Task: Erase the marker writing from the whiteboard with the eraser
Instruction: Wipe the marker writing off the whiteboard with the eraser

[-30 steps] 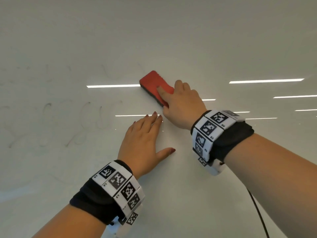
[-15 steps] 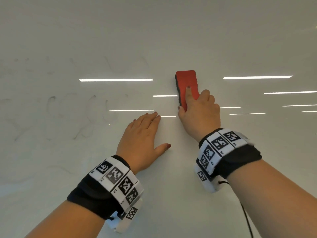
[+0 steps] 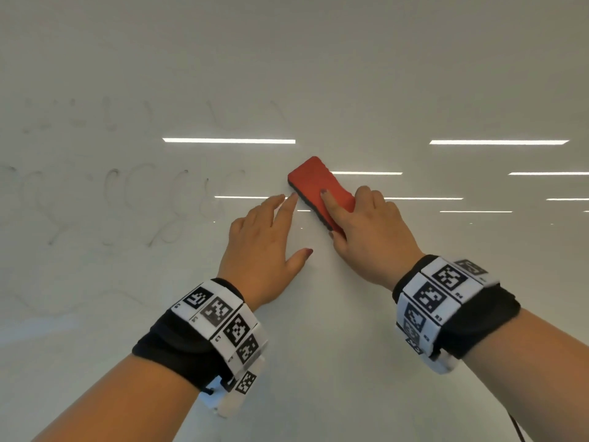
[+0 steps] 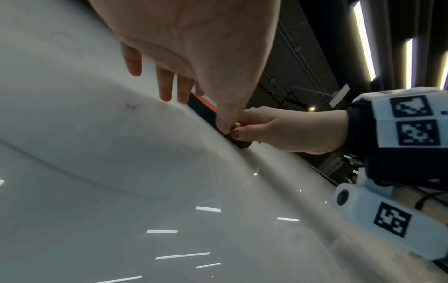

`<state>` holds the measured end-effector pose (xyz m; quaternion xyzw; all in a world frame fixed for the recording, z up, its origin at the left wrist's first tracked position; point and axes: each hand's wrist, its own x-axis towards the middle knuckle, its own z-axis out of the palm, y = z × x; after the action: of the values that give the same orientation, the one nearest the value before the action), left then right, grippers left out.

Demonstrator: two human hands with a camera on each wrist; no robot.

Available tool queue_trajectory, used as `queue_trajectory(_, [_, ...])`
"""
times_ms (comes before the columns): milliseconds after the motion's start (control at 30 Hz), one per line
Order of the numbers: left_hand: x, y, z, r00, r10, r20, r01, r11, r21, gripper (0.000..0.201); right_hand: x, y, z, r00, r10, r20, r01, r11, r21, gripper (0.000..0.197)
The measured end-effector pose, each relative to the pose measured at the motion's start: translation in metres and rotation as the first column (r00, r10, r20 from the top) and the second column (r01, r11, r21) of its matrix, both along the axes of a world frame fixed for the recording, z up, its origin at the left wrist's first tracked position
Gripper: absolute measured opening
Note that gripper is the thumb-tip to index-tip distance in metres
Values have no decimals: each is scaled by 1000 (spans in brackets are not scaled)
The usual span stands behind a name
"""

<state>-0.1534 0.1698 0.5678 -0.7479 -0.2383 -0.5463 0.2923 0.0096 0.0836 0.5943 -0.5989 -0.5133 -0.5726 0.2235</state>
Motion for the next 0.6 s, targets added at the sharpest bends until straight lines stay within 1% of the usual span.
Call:
queue_trajectory(67, [5,-3,0,1000,12,8,-13,998,66,77,1,0,-7,997,50,61,-49,999,-18,59])
queue_trajectory(167, [11,-9,0,996,63,-64,-54,989,136,74,3,0,-21,980,143,138,-135,989,-63,59])
queue_trajectory(233, [13,-12,-1,988,104,-111,-92,990,105,70,4,-2,-29,972,169,163,-154,983,-100,57])
queue_trajectory(333, [12,-10,-10,978,148,-148,-140,988,63,64,9,-4,-40,967,197,159,-175,974,-143,54])
queue_trajectory(400, [10,-10,-21,976,148,-158,-138,988,70,64,14,-8,-48,968,227,106,-204,961,-188,54])
queue_trajectory(467, [5,-7,-33,975,154,-159,-143,987,79,65,19,-11,-56,956,293,12,-286,938,-194,54])
queue_trajectory(533, [-5,-1,-38,980,166,-110,-161,985,60,67,23,-11,-65,918,387,-85,-395,911,-117,56])
queue_trajectory(600, [-20,5,-33,984,177,-30,-177,984,-7,65,22,-6,-74,902,413,-124,-420,907,-32,56])
